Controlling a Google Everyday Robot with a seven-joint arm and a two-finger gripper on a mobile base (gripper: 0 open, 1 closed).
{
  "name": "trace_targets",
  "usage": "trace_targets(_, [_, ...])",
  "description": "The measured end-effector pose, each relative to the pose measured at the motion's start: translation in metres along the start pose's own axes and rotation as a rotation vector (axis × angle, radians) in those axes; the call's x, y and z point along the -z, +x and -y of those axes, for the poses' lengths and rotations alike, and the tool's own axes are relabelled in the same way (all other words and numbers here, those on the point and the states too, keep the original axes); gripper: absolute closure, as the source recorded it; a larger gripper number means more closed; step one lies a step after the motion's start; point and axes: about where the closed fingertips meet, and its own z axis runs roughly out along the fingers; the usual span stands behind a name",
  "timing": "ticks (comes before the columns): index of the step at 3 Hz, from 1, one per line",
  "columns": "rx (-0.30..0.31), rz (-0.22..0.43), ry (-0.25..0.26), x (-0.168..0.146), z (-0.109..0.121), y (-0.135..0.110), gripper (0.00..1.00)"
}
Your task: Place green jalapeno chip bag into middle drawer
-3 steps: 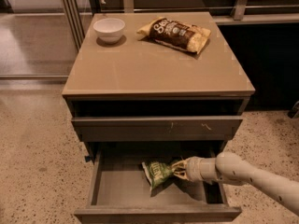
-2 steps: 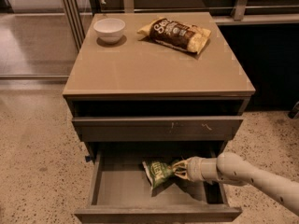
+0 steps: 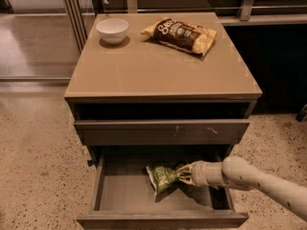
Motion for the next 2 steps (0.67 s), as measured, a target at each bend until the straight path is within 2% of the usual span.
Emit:
trace_targets(1, [0.0,0.0,0.0,0.0,0.0,0.0,0.12])
trace_targets(2, [0.0,0.0,0.0,0.0,0.0,0.0,0.0])
